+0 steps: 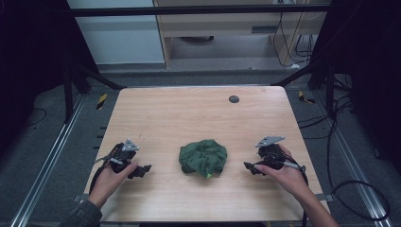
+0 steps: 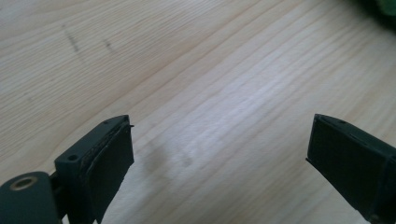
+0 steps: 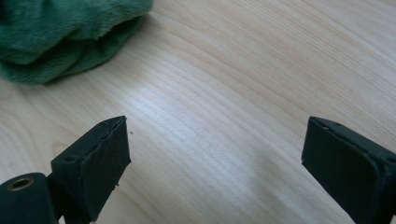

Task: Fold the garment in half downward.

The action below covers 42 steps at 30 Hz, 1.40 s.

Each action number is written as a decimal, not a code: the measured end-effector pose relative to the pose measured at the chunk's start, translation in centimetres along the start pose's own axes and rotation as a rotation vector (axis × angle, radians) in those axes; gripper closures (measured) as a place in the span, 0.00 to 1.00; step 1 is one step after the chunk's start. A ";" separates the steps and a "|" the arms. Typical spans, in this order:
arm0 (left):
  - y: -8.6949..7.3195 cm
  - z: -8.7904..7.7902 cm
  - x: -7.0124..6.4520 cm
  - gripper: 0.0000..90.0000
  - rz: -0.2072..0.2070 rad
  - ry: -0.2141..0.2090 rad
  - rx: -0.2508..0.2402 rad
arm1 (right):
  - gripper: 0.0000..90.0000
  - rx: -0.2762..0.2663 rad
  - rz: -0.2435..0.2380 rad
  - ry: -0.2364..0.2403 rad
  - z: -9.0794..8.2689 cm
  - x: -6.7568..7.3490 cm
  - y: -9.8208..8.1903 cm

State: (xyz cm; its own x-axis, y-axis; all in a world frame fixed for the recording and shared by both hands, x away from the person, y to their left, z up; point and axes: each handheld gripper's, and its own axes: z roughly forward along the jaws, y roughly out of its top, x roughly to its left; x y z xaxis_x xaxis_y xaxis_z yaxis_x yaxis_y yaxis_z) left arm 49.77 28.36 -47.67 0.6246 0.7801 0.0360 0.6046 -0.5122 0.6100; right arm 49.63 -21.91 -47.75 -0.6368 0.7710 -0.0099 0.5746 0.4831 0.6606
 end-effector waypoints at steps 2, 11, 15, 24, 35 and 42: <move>-0.2 0.1 0.6 0.07 -0.008 0.016 -0.002 | 0.09 -0.003 0.007 -0.014 0.2 -0.4 0.0; -0.6 0.7 2.6 0.07 -0.052 0.054 -0.023 | 0.09 -0.010 0.055 -0.052 1.2 -2.2 0.3; -0.6 1.0 2.9 0.07 -0.067 0.066 -0.038 | 0.09 -0.013 0.074 -0.066 1.6 -2.7 0.5; -0.3 1.8 3.5 0.07 -0.095 0.086 -0.062 | 0.09 -0.026 0.122 -0.103 2.4 -3.4 0.8; 0.0 3.0 3.7 0.06 -0.127 0.081 -0.072 | 0.09 -0.030 0.159 -0.144 3.2 -3.7 0.8; -0.1 3.5 3.5 0.03 -0.128 0.085 -0.094 | 0.08 -0.035 0.181 -0.161 4.0 -3.5 0.3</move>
State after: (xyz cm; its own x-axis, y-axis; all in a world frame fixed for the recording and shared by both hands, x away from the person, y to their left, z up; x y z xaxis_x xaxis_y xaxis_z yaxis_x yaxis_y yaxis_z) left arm 53.63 29.92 -50.37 0.4992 0.8663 0.0179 0.6251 -0.3743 0.6849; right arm 54.09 -22.76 -50.57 -0.4329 0.9014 -0.0066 0.6523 0.3183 0.6880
